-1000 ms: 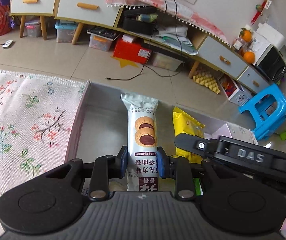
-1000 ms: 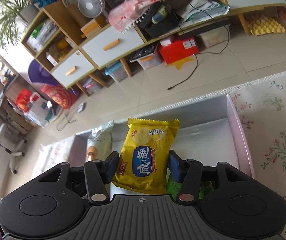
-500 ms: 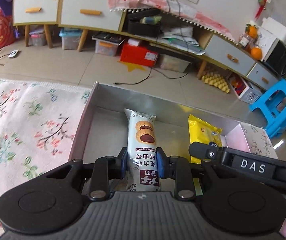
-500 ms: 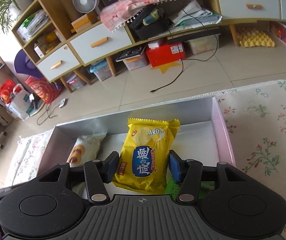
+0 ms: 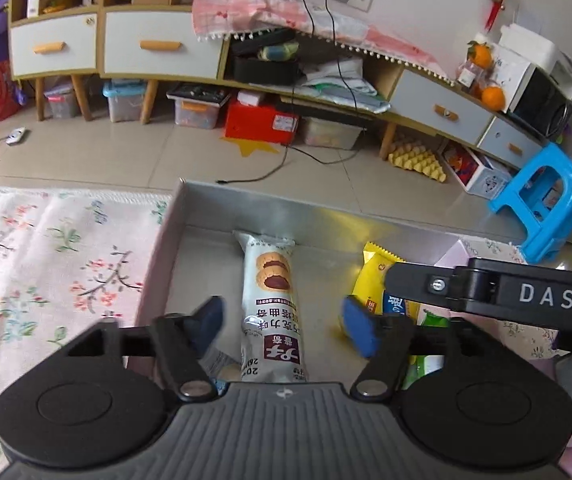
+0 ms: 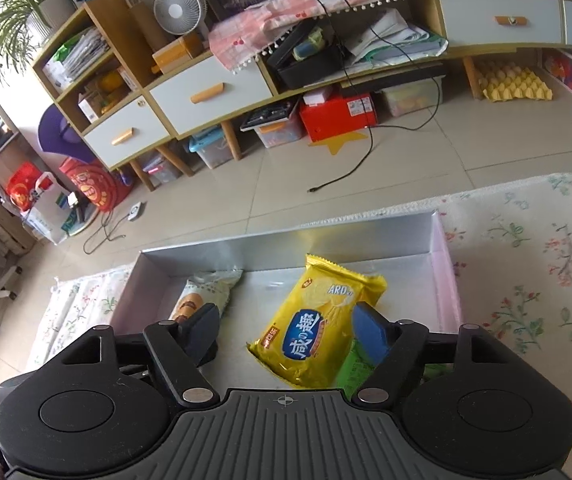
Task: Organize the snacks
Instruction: 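Open both grippers to drop the snacks into the pink box, then move both open grippers back over the remaining snacks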
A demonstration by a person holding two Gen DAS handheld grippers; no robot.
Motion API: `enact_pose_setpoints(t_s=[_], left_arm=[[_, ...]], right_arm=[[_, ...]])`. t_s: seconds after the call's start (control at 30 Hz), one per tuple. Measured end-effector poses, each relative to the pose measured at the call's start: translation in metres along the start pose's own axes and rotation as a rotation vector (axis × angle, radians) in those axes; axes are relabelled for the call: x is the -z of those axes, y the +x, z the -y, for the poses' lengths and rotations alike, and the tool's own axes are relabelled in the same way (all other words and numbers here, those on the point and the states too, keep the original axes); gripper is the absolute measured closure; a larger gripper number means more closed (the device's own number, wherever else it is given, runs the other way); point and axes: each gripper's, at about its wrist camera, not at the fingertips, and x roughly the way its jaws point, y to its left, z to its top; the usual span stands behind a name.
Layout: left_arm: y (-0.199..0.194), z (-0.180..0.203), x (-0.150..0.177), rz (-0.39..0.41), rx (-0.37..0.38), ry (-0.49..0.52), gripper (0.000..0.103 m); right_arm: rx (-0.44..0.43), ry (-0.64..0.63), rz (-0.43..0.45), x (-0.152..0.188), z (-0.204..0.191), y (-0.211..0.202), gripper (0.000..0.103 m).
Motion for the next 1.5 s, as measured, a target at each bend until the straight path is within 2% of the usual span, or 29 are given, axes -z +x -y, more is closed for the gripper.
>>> enact_pose_setpoints(t_s=[0.13,0.2,0.57,0.83,1.03,1.13,1.33,1.5], left_arm=[[-0.019,0.005,0.003,-0.001,-0.003,0.018,0.026],[-0.03,0.008,0.006,0.004,-0.011,0.022,0.017],[-0.088,0.012,0.032,-0.005,-0.078,0.032,0.001],[-0.119,0.012,0.06,-0.043,-0.13,0.028,0.001],[-0.129,0.007,0.081,-0.049,-0.156,0.029,0.001],[-0.133,0.004,0.098,-0.034,-0.141,0.035,0.001],[-0.129,-0.007,0.112,-0.066,-0.088,0.038,0.001],[-0.126,-0.017,0.127,-0.092,-0.069,0.07,0.001]], right_arm=[[0.016,0.001,0.007,0.001,0.0,-0.024,0.023],[0.019,-0.003,0.013,0.004,-0.001,-0.038,0.022],[0.012,-0.034,0.019,0.038,-0.018,-0.107,0.013],[0.025,-0.092,-0.001,0.077,-0.031,-0.142,0.009],[0.042,-0.1,0.003,0.101,-0.026,-0.156,0.008],[0.055,-0.12,-0.004,0.115,-0.02,-0.158,0.008],[0.083,-0.23,-0.05,0.134,-0.011,-0.157,0.008],[0.133,-0.196,-0.074,0.14,0.018,-0.151,0.008]])
